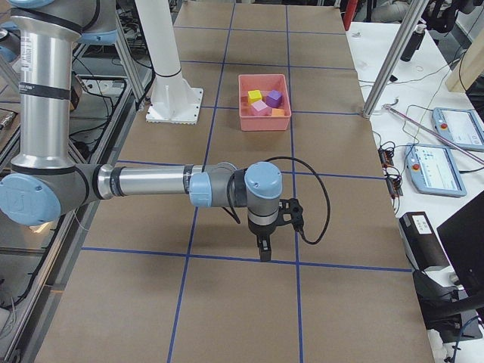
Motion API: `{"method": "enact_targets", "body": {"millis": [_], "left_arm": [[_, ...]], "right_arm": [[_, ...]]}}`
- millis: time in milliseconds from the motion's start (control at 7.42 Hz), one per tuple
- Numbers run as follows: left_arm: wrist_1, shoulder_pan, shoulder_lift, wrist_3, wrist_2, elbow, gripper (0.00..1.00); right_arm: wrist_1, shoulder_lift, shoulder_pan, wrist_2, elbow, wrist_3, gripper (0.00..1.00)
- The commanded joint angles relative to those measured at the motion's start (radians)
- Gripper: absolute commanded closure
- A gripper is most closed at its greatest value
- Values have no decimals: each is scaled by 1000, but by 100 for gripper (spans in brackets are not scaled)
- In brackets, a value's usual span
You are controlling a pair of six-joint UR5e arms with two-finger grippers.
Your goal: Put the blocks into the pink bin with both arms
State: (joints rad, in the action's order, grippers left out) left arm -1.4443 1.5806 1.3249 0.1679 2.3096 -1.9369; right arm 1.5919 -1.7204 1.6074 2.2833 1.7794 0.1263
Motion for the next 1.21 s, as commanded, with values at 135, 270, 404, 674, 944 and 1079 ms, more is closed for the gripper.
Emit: {"method": "enact_targets", "body": {"millis": [135, 270, 404, 674, 944, 1079], "left_arm": [[-14, -1, 4, 10, 1, -5, 0], [-21, -1, 3, 12, 1, -4, 0], [-22, -1, 2, 10, 1, -5, 0], [-22, -1, 2, 10, 2, -7, 0], [-22, 1, 2, 10, 2, -8, 0], [-21, 1, 0, 9, 2, -11, 0]], "right_arm": [[2, -76, 75, 1, 47, -4, 0], [2, -71, 74, 1, 45, -14, 0], [2, -71, 74, 4, 46, -14, 0], [2, -71, 72, 5, 46, -16, 0], [3, -71, 72, 4, 46, -14, 0], [3, -71, 72, 4, 46, -14, 0]]}}
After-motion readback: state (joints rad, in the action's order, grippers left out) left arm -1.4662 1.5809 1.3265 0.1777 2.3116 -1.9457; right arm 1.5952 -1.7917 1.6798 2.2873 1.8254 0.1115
